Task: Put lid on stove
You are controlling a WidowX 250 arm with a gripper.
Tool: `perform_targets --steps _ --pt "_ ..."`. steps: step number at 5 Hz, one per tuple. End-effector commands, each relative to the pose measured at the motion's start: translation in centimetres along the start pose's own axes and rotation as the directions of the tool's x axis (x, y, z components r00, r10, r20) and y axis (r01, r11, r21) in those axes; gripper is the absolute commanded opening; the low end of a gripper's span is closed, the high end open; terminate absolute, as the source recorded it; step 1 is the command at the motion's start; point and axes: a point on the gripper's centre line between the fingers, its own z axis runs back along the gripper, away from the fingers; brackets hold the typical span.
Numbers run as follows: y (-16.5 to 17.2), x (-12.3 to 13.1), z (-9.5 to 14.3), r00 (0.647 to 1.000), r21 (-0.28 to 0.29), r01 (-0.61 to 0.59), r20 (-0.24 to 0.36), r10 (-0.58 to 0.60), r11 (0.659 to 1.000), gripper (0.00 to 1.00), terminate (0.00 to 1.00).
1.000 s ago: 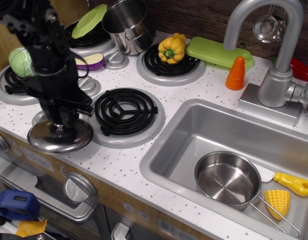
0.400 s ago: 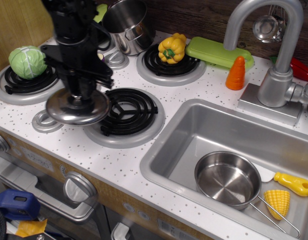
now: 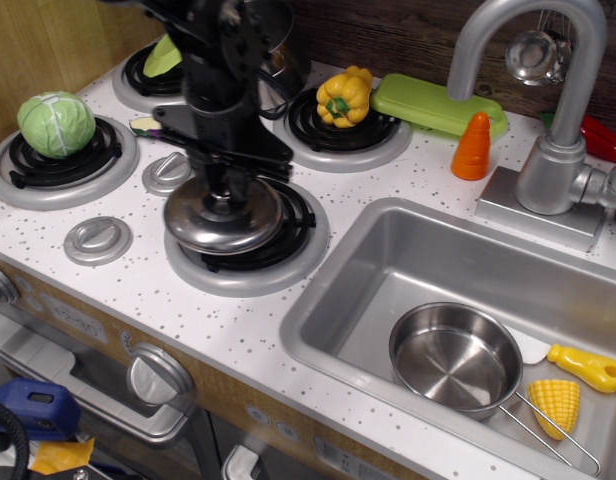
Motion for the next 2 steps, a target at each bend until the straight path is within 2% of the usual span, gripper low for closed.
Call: perform_targets --steps 1,2 --pt "-0.68 2.05 -0.38 0.991 0.018 0.042 0.124 -0.044 0.999 1.00 0.00" --pt "-0.68 2.05 -0.38 0.991 0.018 0.042 0.124 -0.044 0.999 1.00 1.00"
